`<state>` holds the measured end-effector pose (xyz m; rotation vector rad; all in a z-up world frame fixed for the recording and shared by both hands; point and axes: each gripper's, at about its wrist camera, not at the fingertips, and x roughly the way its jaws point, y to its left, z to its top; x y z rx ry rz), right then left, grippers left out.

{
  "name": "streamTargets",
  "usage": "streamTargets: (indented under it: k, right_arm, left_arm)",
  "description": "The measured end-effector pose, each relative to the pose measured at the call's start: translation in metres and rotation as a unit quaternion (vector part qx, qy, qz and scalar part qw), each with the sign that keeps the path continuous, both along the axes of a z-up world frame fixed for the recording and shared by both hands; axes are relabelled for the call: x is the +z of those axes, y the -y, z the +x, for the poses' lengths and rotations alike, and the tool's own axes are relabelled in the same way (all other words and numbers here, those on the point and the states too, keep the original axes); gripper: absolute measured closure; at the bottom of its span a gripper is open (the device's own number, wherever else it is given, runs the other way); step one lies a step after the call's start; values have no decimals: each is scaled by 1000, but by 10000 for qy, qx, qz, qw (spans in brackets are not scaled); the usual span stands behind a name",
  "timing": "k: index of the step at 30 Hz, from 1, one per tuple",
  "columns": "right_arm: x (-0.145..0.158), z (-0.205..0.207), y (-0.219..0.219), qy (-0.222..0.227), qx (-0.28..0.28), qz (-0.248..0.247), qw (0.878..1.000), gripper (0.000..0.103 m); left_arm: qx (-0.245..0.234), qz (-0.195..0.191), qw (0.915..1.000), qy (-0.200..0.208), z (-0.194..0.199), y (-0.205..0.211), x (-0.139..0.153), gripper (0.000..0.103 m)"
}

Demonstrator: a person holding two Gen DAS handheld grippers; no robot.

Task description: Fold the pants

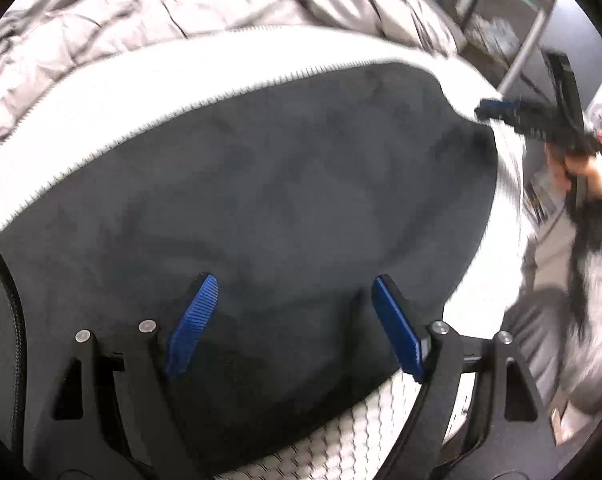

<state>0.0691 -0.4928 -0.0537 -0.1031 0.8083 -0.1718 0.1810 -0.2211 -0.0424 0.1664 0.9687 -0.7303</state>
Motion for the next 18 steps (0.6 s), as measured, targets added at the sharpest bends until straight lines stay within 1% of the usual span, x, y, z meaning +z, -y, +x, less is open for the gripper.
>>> streamTargets:
  k: [1,2,3,5,6,7,8,9,10,12,13,14,15,16,17,18]
  right_arm:
    - [4,8,-2,88,22,82,9999,53]
    - [2,17,-11,92,113,187,9997,52]
    - [-1,28,-22,50,182,245,9995,52]
    - [-15,59,-42,-193,288,331,9988,52]
    - [-24,69,-57,-381,376,362,9979,52]
    - [-37,83,-74,-642,599,352,9955,52]
    - [-44,87,-89,-757,724,289,9941,52]
    - [-50,97,-95,-860,865,143,9924,52]
    - [-54,99,-104,-885,997,-92,9910,53]
    - [-54,101,-104,-895,1129,-374,9889,50]
    - [-54,102,-96,-884,1022,-540,9894,39]
    - [-54,103,-79,-813,582,-892,9910,29]
    - [-53,103,-64,-779,184,-1071,9910,29]
    - [-52,104,-39,-782,-358,-1119,9900,29]
    - [-51,103,-13,-744,-865,-1049,9879,29]
    - [-48,100,6,-645,-1122,-812,9883,29]
  left_arm:
    - [126,-17,9999,88,9,3,4,24]
    - [244,47,9996,100,18,8,5,23]
    - [390,242,9989,51,31,16,2,23]
    - [388,551,9977,-3,44,31,-7,24]
    - [298,641,9975,9,48,38,-12,24]
    - [212,655,9976,50,49,43,-18,23]
    - [222,715,9972,68,50,45,-23,23]
    - [278,808,9963,89,50,46,-29,21]
    - [309,796,9963,117,49,44,-31,17]
    - [322,792,9962,135,50,40,-31,15]
    - [365,795,9961,118,54,35,-31,15]
    - [482,800,9956,95,57,29,-31,15]
    - [594,824,9948,93,60,23,-31,15]
    - [736,838,9937,85,63,15,-32,14]
    - [818,829,9932,61,67,8,-33,12]
    - [881,819,9927,42,70,2,-35,8]
